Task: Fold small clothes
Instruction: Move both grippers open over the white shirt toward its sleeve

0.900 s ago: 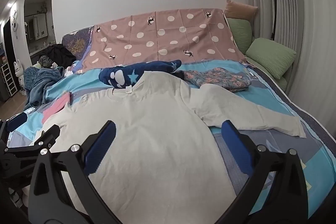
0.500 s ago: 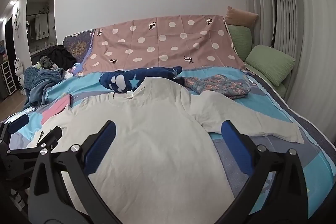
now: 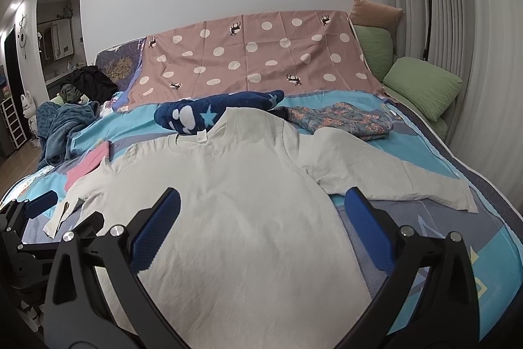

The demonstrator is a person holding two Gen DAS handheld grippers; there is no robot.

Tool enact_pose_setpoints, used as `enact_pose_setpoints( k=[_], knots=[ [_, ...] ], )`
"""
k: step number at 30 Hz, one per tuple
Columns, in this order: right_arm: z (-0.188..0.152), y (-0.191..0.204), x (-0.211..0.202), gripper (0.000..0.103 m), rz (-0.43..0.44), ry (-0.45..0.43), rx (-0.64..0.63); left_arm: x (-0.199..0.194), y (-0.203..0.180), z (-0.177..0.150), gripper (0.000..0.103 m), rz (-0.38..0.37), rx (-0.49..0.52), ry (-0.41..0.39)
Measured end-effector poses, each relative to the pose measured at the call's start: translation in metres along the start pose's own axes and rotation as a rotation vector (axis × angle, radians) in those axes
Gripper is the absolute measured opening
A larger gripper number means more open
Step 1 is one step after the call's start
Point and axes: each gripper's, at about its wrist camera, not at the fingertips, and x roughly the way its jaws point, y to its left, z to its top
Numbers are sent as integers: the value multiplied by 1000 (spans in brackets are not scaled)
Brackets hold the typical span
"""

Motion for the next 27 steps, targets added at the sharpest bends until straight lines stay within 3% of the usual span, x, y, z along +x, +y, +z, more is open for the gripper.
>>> enact_pose_setpoints(
  k=[2,10,17,20,22,25,27],
  knots=[
    [0,-1,2,101,-2,10,5,-1,-1,-1,89,19,23,-29],
    [-4,6,6,101,12,19,-31,-1,7,-2,82,-5,-3,-1],
    [-7,12,14,101,27,66,-38,-1,18,-5,79,19,-6,-10],
    [-8,16,18,87,21,82,-43,2,23,-7,68,-25,-24,2],
    [-9,18,21,68,25,100,-45,6,29,-8,61,-46,-47,20],
    [-12,21,28,47,39,136,-57,17,39,-14,52,-48,-70,53],
    [-15,21,32,43,43,153,-68,24,49,-19,48,-35,-94,78]
  ],
)
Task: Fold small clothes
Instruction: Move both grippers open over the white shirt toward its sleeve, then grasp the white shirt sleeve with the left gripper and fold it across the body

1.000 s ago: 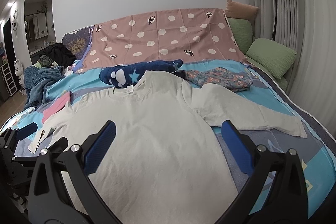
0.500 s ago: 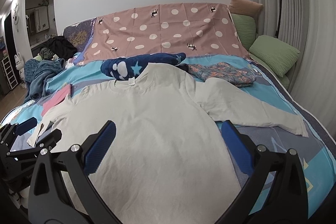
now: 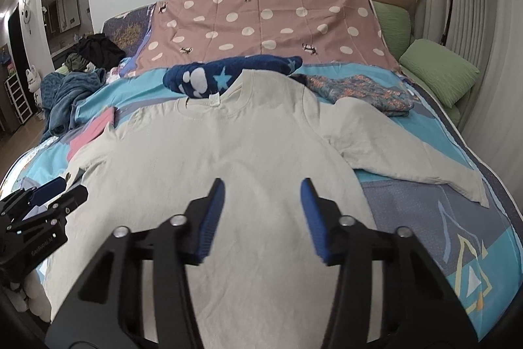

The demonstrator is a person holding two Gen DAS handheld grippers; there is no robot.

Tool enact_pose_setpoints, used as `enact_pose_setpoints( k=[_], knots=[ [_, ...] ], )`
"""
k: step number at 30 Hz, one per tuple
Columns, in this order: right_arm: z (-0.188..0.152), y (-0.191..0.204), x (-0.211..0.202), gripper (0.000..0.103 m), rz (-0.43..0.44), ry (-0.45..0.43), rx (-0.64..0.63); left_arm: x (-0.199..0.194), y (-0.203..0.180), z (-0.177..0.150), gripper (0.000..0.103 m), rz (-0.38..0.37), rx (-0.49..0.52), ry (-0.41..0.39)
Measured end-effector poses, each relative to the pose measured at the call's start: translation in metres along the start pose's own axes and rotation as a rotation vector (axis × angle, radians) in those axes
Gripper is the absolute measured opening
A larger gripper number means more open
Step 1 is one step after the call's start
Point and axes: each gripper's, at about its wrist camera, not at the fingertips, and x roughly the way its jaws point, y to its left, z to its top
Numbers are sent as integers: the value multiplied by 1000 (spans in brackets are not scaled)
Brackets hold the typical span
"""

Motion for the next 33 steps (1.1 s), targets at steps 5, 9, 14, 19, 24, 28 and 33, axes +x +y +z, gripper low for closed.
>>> enact_pose_setpoints(
  k=[5,9,14,19,24,28,33],
  knots=[
    [-7,-1,8,39,-25,20,-30,20,50,-13,44,99,-105,63],
    [-9,-5,12,39,-38,37,-24,36,107,-18,44,227,-195,95],
    [-11,-6,14,44,-52,39,-29,69,202,-21,45,410,-313,193],
    [-12,-7,19,49,-57,57,-25,108,258,-24,51,419,-338,294],
    [-13,-7,24,52,-64,71,-23,146,272,-28,58,360,-355,360],
    [-13,-7,26,53,-68,76,-23,168,281,-33,57,371,-337,381],
    [-14,-8,28,54,-63,84,-17,164,295,-28,4,290,-375,414]
  ],
)
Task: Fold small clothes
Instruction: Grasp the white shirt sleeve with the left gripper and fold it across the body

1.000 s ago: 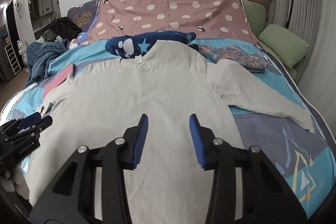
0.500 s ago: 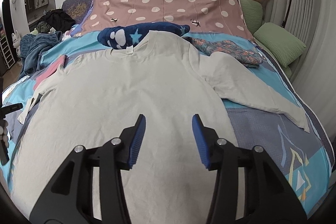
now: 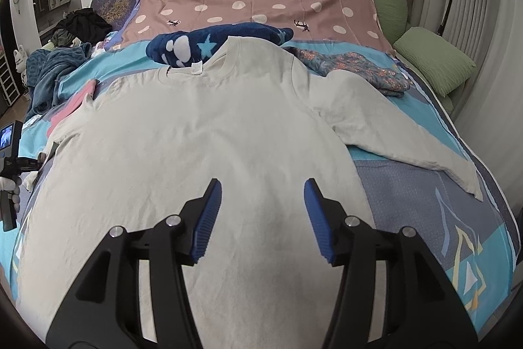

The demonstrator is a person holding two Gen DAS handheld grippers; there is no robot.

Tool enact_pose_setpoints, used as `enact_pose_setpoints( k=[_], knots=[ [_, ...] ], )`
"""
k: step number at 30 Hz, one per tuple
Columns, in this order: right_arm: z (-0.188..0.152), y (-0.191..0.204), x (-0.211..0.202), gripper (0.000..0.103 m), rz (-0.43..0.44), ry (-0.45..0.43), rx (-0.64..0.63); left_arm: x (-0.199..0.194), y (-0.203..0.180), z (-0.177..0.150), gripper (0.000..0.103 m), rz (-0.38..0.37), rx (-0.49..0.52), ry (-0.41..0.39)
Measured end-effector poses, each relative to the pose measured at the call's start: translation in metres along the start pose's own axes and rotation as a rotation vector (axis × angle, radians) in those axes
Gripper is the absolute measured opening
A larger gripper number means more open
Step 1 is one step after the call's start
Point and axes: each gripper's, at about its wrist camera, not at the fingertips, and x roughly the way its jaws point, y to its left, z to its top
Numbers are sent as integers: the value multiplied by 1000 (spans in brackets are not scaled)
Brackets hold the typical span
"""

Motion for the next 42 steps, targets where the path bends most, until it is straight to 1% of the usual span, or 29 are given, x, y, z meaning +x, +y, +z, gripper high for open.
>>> enact_pose_setpoints(
  k=[5,7,10,11,13,16,19,22,24,26,28,31,32,33,35,37,39,42],
  knots=[
    [1,1,3,54,11,6,-3,-45,9,12,4,-91,-26,-63],
    [2,4,3,55,18,3,-11,-68,6,17,4,-141,-21,-97],
    [3,7,4,56,28,-3,-20,-109,-8,24,4,-219,16,-157],
    [3,8,4,56,36,-4,-22,-126,-18,24,4,-254,35,-178],
    [4,10,3,56,48,-4,-24,-148,-35,26,4,-305,69,-204],
    [6,11,1,56,71,-4,-29,-183,-74,23,4,-374,151,-248],
    [8,10,-3,58,89,-13,-34,-205,-111,22,4,-433,209,-255],
    [12,8,-4,59,133,-5,-24,-222,-155,22,4,-496,283,-241],
    [19,6,-4,59,192,9,-13,-227,-177,22,4,-520,326,-234],
    [28,6,-2,59,223,18,-14,-232,-205,22,4,-537,368,-232],
    [34,7,-1,59,232,14,-22,-232,-229,22,4,-556,393,-219],
    [41,11,1,64,265,7,-46,-225,-264,19,4,-583,428,-176],
    [43,12,3,65,285,9,-51,-221,-277,19,4,-590,442,-158],
    [45,15,7,66,322,16,-58,-217,-287,17,3,-593,455,-144],
    [51,22,19,69,403,46,-71,-210,-308,11,2,-602,490,-120],
    [58,29,33,72,459,80,-86,-203,-323,7,2,-597,511,-104],
    [64,41,49,76,479,122,-96,-196,-337,2,2,-588,530,-89],
    [67,58,72,76,482,193,-126,-191,-345,-4,2,-555,551,-89]
  ],
)
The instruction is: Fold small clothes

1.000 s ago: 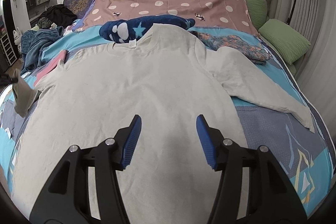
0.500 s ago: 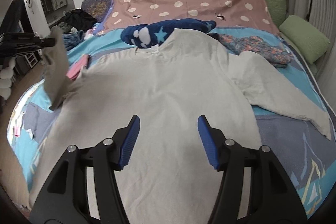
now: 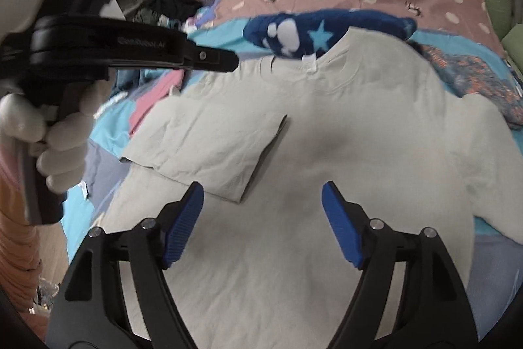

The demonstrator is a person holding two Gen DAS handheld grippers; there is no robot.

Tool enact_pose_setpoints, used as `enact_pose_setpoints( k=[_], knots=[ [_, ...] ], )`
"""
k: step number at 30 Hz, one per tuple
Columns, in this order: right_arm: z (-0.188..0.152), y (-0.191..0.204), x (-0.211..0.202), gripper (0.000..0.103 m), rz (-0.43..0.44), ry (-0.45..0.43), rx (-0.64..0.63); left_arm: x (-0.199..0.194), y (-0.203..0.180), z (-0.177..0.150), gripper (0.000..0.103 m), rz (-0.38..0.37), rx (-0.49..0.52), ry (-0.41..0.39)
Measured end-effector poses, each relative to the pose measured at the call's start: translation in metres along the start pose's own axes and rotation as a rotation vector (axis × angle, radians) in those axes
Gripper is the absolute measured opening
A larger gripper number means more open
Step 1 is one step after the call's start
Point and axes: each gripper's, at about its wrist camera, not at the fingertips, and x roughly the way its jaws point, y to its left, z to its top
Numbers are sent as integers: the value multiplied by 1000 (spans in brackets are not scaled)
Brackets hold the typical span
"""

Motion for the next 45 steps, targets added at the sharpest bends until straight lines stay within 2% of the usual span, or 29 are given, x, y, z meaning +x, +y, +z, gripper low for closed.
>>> enact_pose_setpoints(
  k=[2,5,7,10,13,14,15,17,18,19,20,21,24,27,30,33,37,41,45],
  knots=[
    [5,-3,20,76,54,60,28,-3,6,-6,2,26,1,-7],
    [12,-13,36,71,119,104,98,-18,28,-29,11,71,-23,-41],
    [18,-21,46,62,139,123,139,-31,49,-51,20,113,-64,-68],
    [24,-23,61,56,180,155,163,-50,80,-92,25,177,-148,-109],
    [29,-19,81,57,197,175,174,-55,92,-135,27,109,-224,-107],
    [30,-17,83,58,193,164,180,-51,87,-147,27,84,-219,-93],
    [33,-16,89,63,200,151,189,-46,80,-156,27,75,-201,-80],
    [36,-13,94,64,206,133,204,-34,63,-170,27,88,-154,-56],
    [38,-11,98,50,201,127,199,-28,55,-175,27,97,-132,-49],
    [39,-8,100,12,200,134,185,-23,49,-178,29,106,-118,-47],
    [41,-8,103,3,197,148,178,-19,43,-181,32,123,-104,-54],
    [42,-8,103,2,197,152,188,-18,40,-183,33,146,-89,-68],
    [53,-13,75,2,221,58,199,-16,33,-182,35,221,-35,-91],
    [66,-19,47,2,222,-8,190,-23,41,-180,37,290,-39,-122],
    [76,-26,29,2,211,-38,188,-36,61,-177,47,390,-94,-165],
    [80,-34,20,2,177,-60,189,-48,88,-178,54,447,-172,-193],
    [84,-46,8,2,167,-94,210,-58,127,-183,56,546,-256,-186],
    [90,-51,-3,2,147,-128,208,-67,156,-193,57,550,-317,-173],
    [97,-52,-16,2,136,-152,193,-64,166,-197,63,464,-337,-165]
  ],
)
